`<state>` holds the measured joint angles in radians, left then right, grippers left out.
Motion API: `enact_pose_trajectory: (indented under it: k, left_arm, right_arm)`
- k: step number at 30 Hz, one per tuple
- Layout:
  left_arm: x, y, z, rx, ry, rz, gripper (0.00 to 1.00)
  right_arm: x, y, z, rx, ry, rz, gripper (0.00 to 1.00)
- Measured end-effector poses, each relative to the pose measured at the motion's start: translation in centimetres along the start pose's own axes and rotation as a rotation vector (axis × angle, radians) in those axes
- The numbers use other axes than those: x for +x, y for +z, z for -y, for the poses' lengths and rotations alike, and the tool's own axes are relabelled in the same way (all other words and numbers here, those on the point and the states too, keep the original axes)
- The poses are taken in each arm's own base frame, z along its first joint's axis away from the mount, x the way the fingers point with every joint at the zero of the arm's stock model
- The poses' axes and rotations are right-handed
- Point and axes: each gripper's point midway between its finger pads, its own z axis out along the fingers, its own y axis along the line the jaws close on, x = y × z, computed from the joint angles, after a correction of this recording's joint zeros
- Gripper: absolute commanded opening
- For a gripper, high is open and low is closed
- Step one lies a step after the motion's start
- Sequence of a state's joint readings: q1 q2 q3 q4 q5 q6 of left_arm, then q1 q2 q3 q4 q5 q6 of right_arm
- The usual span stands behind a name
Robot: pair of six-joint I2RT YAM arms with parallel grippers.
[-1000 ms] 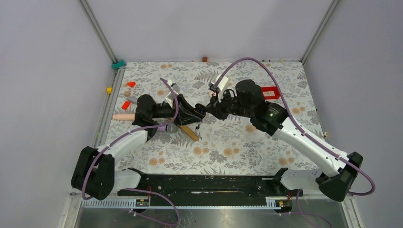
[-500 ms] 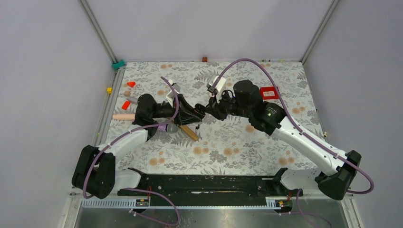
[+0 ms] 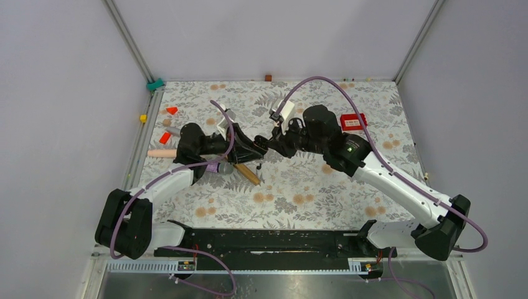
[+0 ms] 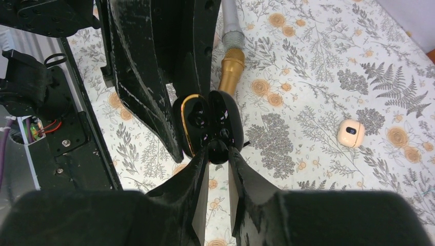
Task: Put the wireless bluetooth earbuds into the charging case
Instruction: Place the earbud in the charging case.
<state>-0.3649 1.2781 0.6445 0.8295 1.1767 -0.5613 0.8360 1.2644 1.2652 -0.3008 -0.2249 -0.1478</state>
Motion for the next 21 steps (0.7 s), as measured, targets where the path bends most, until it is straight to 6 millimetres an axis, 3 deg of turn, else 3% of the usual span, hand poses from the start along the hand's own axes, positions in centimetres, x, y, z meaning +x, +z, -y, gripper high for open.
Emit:
enact_pose_trajectory:
  k: [8, 21]
  left_arm:
    - [1.5, 0.7, 0.4, 0.023, 0.018, -0.044, 0.00]
    - [1.4, 0.7, 0.6, 0.026, 0.036, -0.044, 0.00]
  right_arm:
    - [0.6, 0.3, -0.7, -0.030, 0.013, -0.024, 0.22]
    - [0.5, 0.1, -0.7, -0.030, -0.012, -0.019, 0.19]
